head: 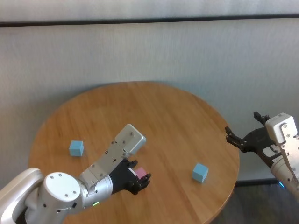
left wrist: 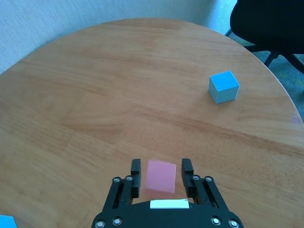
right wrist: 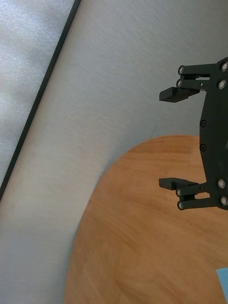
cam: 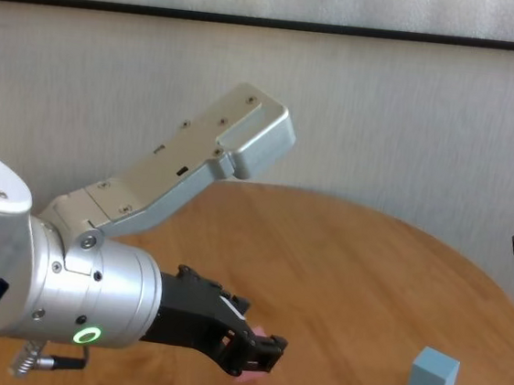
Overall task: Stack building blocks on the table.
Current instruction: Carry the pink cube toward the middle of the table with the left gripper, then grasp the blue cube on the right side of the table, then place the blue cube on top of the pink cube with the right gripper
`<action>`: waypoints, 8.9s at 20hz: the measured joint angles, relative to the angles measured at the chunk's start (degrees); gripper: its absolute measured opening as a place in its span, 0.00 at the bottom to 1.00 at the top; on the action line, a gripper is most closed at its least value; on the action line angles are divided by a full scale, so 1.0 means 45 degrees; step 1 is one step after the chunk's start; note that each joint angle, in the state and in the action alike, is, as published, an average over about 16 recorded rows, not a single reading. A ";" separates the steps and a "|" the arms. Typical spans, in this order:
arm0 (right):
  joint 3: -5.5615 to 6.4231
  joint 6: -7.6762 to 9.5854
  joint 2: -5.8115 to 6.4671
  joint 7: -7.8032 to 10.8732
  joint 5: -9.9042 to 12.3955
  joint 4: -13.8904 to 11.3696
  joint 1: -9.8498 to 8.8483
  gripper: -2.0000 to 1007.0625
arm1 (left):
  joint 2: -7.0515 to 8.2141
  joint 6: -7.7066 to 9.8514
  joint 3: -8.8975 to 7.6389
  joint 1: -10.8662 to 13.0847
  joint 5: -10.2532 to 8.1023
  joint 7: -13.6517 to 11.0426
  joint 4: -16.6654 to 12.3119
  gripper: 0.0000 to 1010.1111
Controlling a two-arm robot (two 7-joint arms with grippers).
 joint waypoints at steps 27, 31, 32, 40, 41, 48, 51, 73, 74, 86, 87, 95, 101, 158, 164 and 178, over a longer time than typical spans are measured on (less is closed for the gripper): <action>0.0000 0.0000 0.0000 0.0000 0.0000 0.0000 0.0000 0.99 | -0.0375 -0.1308 -0.3752 0.2061 -0.0092 0.3570 -0.1927 0.99; -0.0002 0.0019 0.0000 0.0047 0.0007 -0.0011 -0.0003 0.99 | -0.0384 -0.1350 -0.4175 0.2316 -0.0036 0.3920 -0.2114 0.99; -0.0007 0.0046 0.0000 0.0093 0.0020 -0.0027 -0.0006 0.99 | -0.0386 -0.1354 -0.4225 0.2349 -0.0025 0.3963 -0.2132 0.99; -0.0097 0.0727 -0.0103 0.0969 0.0510 -0.0376 -0.0092 0.99 | -0.0383 -0.1346 -0.4215 0.2358 -0.0008 0.3945 -0.2132 0.99; -0.0113 0.0870 -0.0123 0.1127 0.0607 -0.0434 -0.0106 0.99 | -0.0380 -0.1342 -0.4197 0.2347 -0.0010 0.3934 -0.2125 0.99; -0.0227 0.2055 -0.0253 0.2338 0.1333 -0.0878 -0.0221 0.99 | -0.0366 -0.1317 -0.4105 0.2291 -0.0021 0.3881 -0.2084 0.99; -0.0262 0.2496 -0.0244 0.2812 0.1552 -0.1019 -0.0266 0.99 | -0.0362 -0.1310 -0.4079 0.2275 -0.0024 0.3866 -0.2073 0.99; -0.0335 0.3999 -0.0049 0.4747 0.1375 -0.0839 -0.0376 0.99 | -0.0346 -0.1284 -0.4005 0.2231 -0.0040 0.3822 -0.2039 0.99; -0.0325 0.4014 -0.0088 0.4778 0.1348 -0.0768 -0.0358 0.99 | -0.0346 -0.1283 -0.4003 0.2230 -0.0040 0.3821 -0.2039 0.99; -0.0124 0.4014 -0.0589 0.5141 0.1099 0.0065 -0.0015 0.99 | -0.0345 -0.1282 -0.3995 0.2223 -0.0041 0.3820 -0.2036 0.99; -0.0099 0.4022 -0.0636 0.5180 0.1093 0.0122 0.0011 0.99 | -0.0345 -0.1282 -0.3995 0.2223 -0.0041 0.3821 -0.2036 0.99; 0.0096 0.4171 -0.1017 0.5519 0.1106 0.0522 0.0195 0.99 | -0.0345 -0.1282 -0.3994 0.2222 -0.0041 0.3821 -0.2035 0.99; 0.0197 0.4286 -0.1229 0.5718 0.1125 0.0733 0.0299 0.99 | -0.0345 -0.1282 -0.3993 0.2222 -0.0041 0.3821 -0.2035 0.99; -0.1078 0.4575 -0.3291 0.6352 -0.0145 0.0582 0.1926 0.37 | -0.0345 -0.1282 -0.3992 0.2221 -0.0040 0.3821 -0.2035 0.99; -0.1226 0.5104 -0.3495 0.6242 -0.0177 0.0362 0.1937 0.37 | -0.0345 -0.1282 -0.3992 0.2221 -0.0041 0.3821 -0.2036 0.99; -0.1355 0.5789 -0.3499 0.6167 -0.0196 0.0020 0.1789 0.37 | -0.0344 -0.1282 -0.3992 0.2221 -0.0041 0.3821 -0.2036 0.99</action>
